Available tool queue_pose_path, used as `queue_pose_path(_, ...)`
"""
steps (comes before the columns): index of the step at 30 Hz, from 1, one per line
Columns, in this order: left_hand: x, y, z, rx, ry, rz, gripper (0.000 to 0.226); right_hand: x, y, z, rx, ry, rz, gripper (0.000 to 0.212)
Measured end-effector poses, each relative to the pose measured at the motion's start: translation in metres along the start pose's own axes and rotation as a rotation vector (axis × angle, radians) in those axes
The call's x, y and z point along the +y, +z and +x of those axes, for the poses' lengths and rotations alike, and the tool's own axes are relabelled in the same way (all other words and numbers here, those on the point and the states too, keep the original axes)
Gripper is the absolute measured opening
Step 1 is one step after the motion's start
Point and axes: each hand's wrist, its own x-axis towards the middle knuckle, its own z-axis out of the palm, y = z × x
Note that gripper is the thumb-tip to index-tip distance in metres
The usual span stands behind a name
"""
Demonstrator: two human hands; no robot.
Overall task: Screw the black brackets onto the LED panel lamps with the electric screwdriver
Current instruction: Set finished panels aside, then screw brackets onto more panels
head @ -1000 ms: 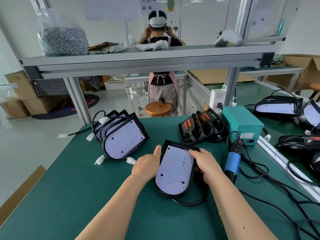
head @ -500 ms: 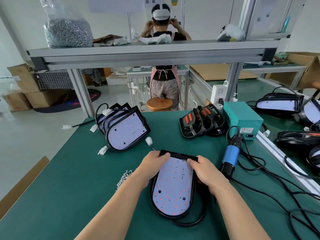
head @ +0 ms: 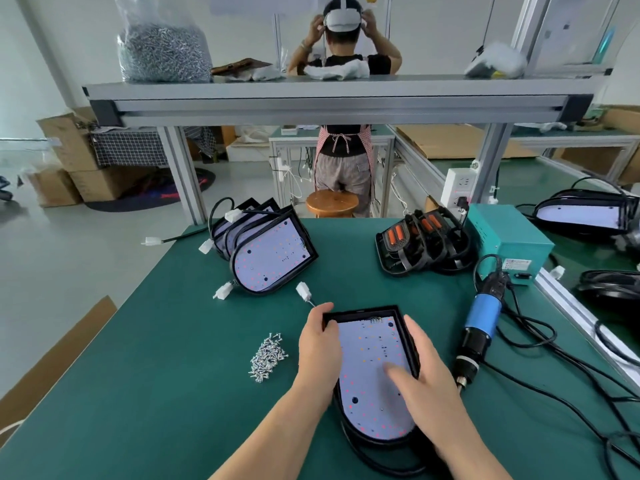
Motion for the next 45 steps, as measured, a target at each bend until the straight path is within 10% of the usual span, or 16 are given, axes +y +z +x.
queue_pose_path(24, 0.007, -0.006, -0.01, -0.066, 0.199, 0.018, 0.026, -0.017, -0.018, 0.048, 0.162, -0.107, -0.156, 0.039)
queue_pose_path(36, 0.006, -0.005, -0.009, -0.103, 0.211, 0.035, 0.044, -0.055, -0.052, 0.222, 0.174, 0.152, -0.887, 0.032)
queue_pose_path(45, 0.0, -0.005, -0.006, -0.099, 0.18, -0.012, 0.038, -0.03, -0.06, 0.176, 0.222, 0.058, -0.609, 0.025)
